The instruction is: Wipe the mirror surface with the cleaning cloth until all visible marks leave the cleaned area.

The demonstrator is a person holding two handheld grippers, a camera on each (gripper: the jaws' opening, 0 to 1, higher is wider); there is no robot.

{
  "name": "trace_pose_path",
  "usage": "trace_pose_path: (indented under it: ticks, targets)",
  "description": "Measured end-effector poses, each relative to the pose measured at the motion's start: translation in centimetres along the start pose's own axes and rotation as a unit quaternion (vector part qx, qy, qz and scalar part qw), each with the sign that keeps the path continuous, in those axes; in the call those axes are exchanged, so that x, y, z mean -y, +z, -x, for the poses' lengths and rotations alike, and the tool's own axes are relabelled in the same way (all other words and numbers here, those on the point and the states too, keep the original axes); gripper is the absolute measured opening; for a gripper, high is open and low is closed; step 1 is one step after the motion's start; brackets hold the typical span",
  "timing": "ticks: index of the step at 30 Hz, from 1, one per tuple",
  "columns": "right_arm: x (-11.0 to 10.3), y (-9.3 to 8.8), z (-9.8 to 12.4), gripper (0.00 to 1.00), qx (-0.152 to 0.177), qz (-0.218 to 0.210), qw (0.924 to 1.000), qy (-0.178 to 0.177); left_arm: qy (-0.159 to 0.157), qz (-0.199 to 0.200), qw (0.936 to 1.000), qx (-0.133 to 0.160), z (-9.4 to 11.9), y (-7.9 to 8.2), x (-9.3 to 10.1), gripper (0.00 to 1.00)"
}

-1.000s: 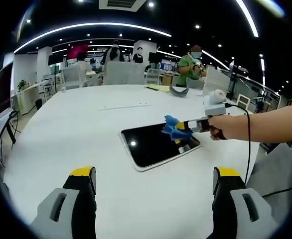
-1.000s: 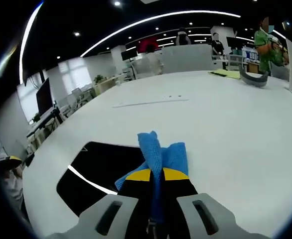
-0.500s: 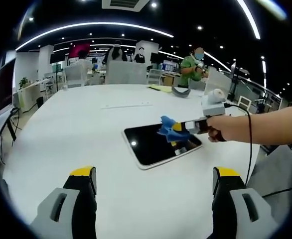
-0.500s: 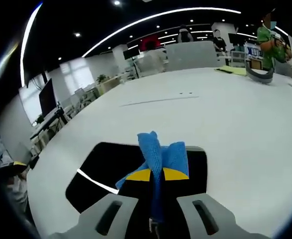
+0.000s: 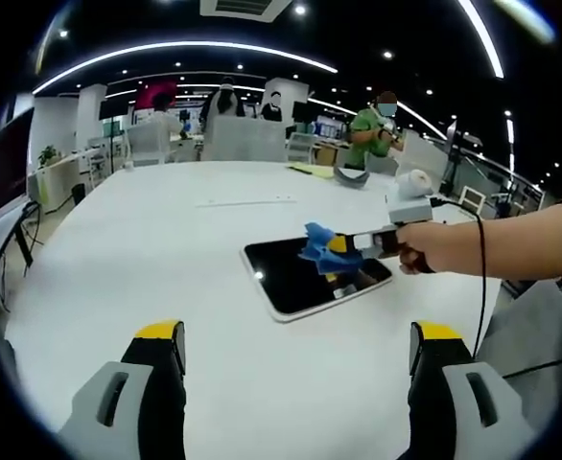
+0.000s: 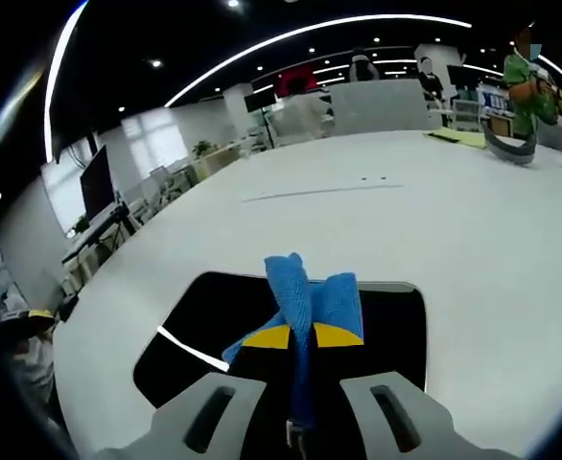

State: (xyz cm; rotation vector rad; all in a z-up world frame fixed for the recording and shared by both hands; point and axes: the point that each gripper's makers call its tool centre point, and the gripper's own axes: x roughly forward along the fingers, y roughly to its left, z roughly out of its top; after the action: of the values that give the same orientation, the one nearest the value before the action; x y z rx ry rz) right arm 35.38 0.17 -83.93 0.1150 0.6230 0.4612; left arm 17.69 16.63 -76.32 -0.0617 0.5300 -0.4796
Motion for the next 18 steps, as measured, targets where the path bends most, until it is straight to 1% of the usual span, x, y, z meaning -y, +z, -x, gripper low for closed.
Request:
trace_pose_path:
  ticks: [1, 8, 16, 18]
  targets:
    - [0.3, 0.0, -0.3, 0.02, 0.0, 0.0, 1.0, 0.001, -0.001, 0.0, 1.0, -0.001, -0.1, 0.0, 0.0, 0.98]
    - [0.8, 0.1, -0.7, 0.02, -0.002, -0.005, 1.0, -0.001, -0.004, -0.001, 1.0, -0.001, -0.2, 0.0, 0.1, 0.98]
    - [0.0, 0.0, -1.1, 0.02, -0.005, -0.007, 1.0, 0.002, -0.004, 0.0, 1.0, -0.001, -0.1, 0.0, -0.1, 0.98]
    - [0.0, 0.1, -1.8, 0.02, -0.007, -0.008, 0.9999, 0.004, -0.002, 0.0, 1.0, -0.002, -0.1, -0.1, -0.2, 0.98]
